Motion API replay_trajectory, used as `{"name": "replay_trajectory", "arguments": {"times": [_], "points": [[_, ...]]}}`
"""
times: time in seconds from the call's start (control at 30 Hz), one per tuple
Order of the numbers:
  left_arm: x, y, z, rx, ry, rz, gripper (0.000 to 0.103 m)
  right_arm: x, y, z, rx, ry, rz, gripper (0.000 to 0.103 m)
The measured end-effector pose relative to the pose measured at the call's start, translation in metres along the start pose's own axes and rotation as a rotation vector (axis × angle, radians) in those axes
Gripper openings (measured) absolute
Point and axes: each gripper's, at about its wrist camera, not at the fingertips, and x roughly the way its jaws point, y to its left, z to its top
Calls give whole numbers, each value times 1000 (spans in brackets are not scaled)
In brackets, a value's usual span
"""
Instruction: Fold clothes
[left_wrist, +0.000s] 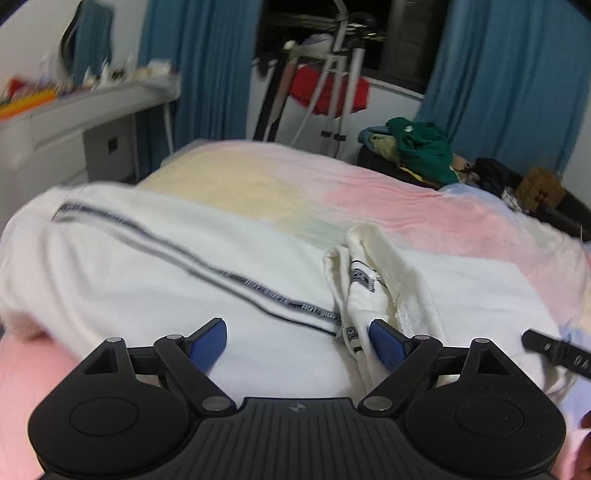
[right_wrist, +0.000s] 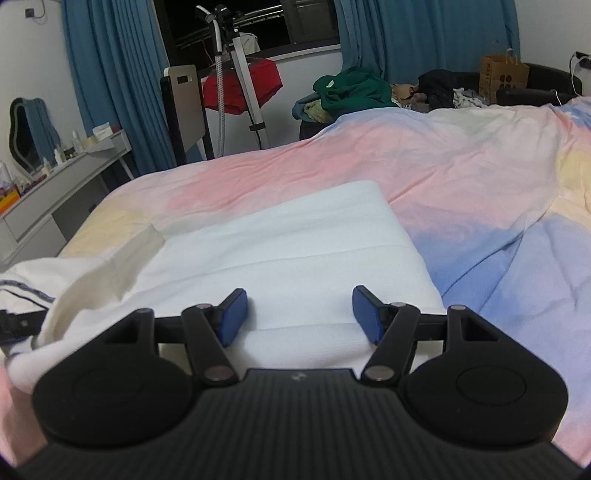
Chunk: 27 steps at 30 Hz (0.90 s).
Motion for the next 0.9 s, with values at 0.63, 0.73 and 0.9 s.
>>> {"name": "replay_trajectory", "arguments": {"times": [0.63, 0.73, 0.9], "points": [[13, 142, 9, -727, 192, -82, 90, -33, 12, 13, 42, -43, 134, 66], [22, 162, 2, -796, 153, -79, 83, -35, 25, 13, -16, -59, 140, 66], [28, 194, 0, -894, 90, -101, 77, -22, 55, 2, -135, -19, 181, 66]]}}
